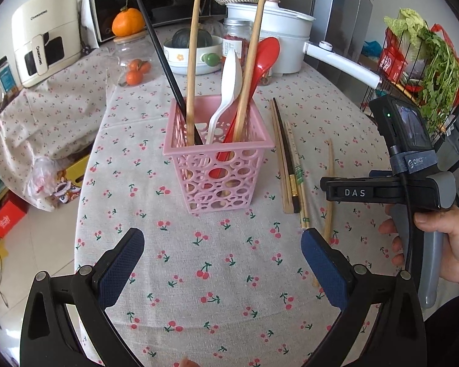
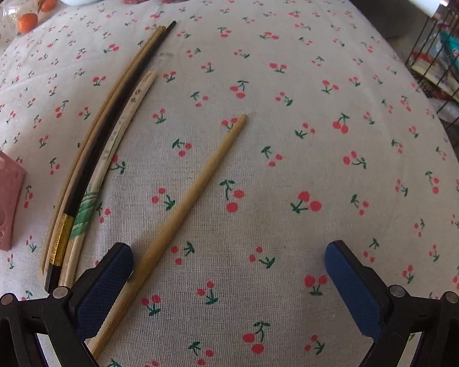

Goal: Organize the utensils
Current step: 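Move both tools back down to the remaining chopsticks on the table, then grasp a wooden chopstick with the right tool while the left tool grasps a green-labeled chopstick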

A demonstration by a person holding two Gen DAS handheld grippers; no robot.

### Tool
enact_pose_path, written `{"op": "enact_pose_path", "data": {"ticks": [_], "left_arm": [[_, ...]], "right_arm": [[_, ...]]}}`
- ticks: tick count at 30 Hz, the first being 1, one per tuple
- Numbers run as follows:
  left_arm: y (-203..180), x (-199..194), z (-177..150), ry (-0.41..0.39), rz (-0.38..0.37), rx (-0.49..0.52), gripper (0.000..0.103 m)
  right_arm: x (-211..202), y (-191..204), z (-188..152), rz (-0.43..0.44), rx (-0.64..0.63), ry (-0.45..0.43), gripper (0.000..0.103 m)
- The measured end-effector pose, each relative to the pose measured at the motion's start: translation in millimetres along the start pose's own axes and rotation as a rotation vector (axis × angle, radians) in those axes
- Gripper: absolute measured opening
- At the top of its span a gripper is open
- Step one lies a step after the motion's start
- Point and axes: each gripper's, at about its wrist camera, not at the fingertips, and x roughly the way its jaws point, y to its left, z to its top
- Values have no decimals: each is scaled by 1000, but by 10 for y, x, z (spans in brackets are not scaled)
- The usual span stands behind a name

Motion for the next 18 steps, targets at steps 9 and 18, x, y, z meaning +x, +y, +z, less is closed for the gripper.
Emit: {"op": "enact_pose_path", "data": {"ticks": [9, 18], "left_arm": [[-45, 14, -11, 72, -82, -34, 103], [-300, -40, -23, 54, -156, 22, 94]], "right_arm": [[-6, 13, -25, 0, -15, 0, 103], [-169, 8, -36, 64, -99, -7, 23]]}}
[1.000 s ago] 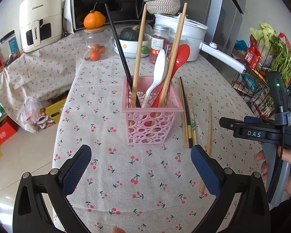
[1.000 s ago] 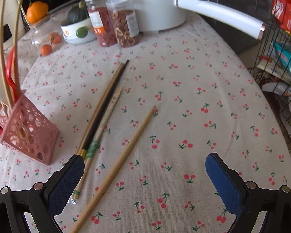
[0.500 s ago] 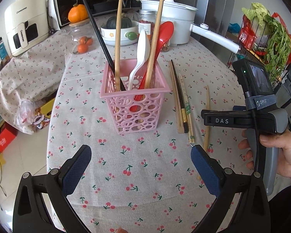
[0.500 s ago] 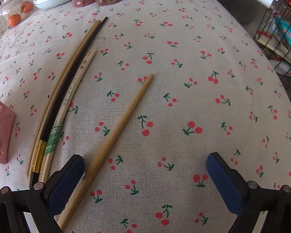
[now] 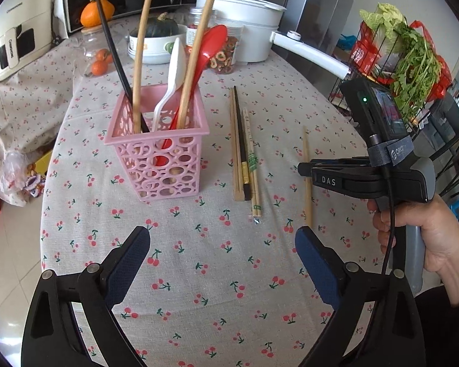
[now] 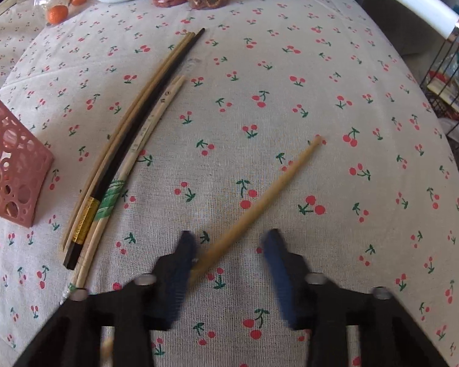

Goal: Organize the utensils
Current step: 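Grasp a wooden chopstick with the right tool while the left tool grasps a green-labeled chopstick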

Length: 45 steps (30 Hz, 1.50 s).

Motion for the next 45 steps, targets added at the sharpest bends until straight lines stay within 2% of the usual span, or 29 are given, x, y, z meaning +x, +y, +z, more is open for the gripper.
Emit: {"op": "enact_pose_path", "data": {"ticks": [2, 3, 6, 8, 11, 14, 18, 22, 26, 33, 36, 43, 45], "left_arm": [[-122, 8, -17, -4, 7, 48, 84], [-189, 16, -24, -5, 9, 75, 82], [-396, 49, -30, -1, 12, 142, 67], [-508, 104, 5, 13, 6, 168, 48], [-684, 219, 114, 36, -8, 173, 32], [-833, 402, 300, 58, -13, 147, 30], [-964, 729, 633, 79, 35, 124, 29], [-933, 1102, 948, 127, 89, 86, 25], [-800, 1301, 1157, 150, 130, 33, 25], [-685, 1532, 1238, 200, 181, 3, 25], [-693, 1573, 1246, 197, 213, 18, 25], [-648, 1669, 1318, 221, 219, 3, 25], [-638, 1685, 1343, 235, 213, -5, 22]], "right_arm": [[-12, -55, -24, 28, 6, 12, 8], [-18, -95, -34, 41, 13, 19, 7], [-73, -246, -79, 64, 52, 22, 7], [-159, -360, -95, 73, 79, 3, 7], [-319, -572, -115, 103, 141, -24, 7], [-443, -777, -153, 124, 190, -42, 7], [-537, -997, -202, 155, 242, -53, 7], [-567, -1168, -216, 189, 280, -59, 7], [-537, -1299, -192, 215, 320, -54, 7], [-478, -1320, -105, 263, 343, -49, 7], [-467, -1299, -82, 276, 339, -49, 7], [-454, -1308, -81, 281, 345, -45, 7], [-455, -1312, -88, 279, 345, -44, 7]]}}
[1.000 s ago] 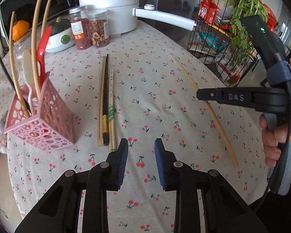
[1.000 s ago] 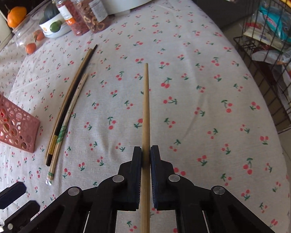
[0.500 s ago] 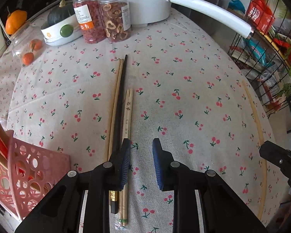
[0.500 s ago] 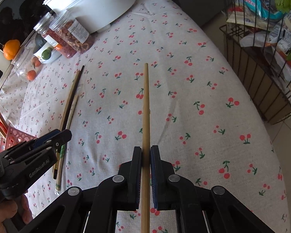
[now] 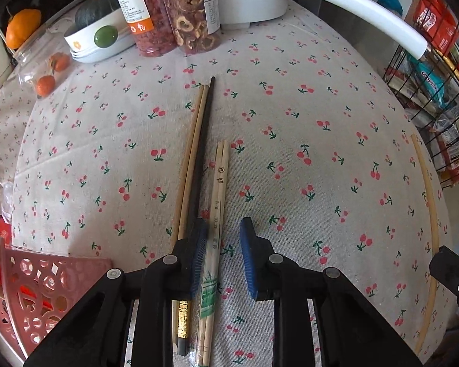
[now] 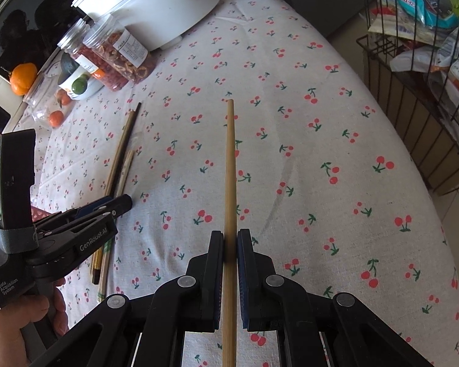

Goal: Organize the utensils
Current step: 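Grasp a wooden chopstick with the right tool while the left tool grasps a green-labeled chopstick, then lift both chopsticks to the pink holder and open the left tool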

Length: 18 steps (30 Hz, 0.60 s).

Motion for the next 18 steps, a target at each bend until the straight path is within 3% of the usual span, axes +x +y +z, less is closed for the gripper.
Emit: {"op": "enact_pose_path", "data": {"ticks": [1, 5, 18], "left_arm": [[4, -1, 3, 7, -6, -6, 12], [-7, -91, -76, -10, -19, 3, 5], [-8, -909, -745, -215, -144, 114, 5]], "right_arm": [[-4, 1, -2, -1, 0, -1, 7], [-57, 31, -36, -2, -2, -16, 7], [-461, 398, -257, -20, -68, -133, 7]]}}
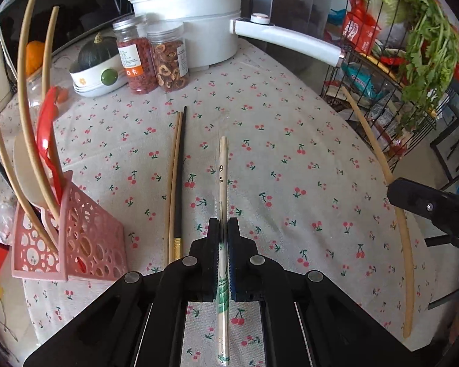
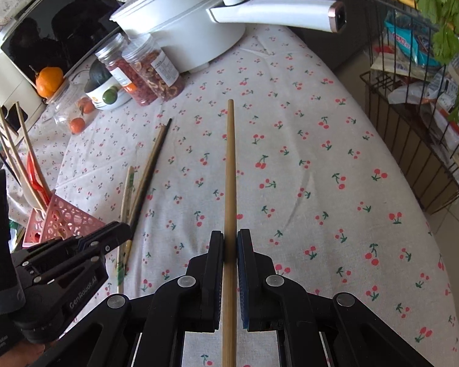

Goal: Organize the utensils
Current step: 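Lift both chopsticks to the pink holder and open the left tool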

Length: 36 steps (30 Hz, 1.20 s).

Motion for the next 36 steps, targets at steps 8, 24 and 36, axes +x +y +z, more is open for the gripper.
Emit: {"op": "enact_pose_path", "data": {"ticks": [8, 24, 36], "left_arm": [[64, -681, -255, -143, -102, 14, 5], [861, -1781, -273, -668, -63, -75, 5], [1204, -1148, -122, -828, 172, -69, 5]], "right_arm": [[-294, 265, -109, -20, -58, -95, 7], [-304, 800, -155, 28, -159, -169, 7], [-105, 959, -87, 50, -178, -161, 7]]}}
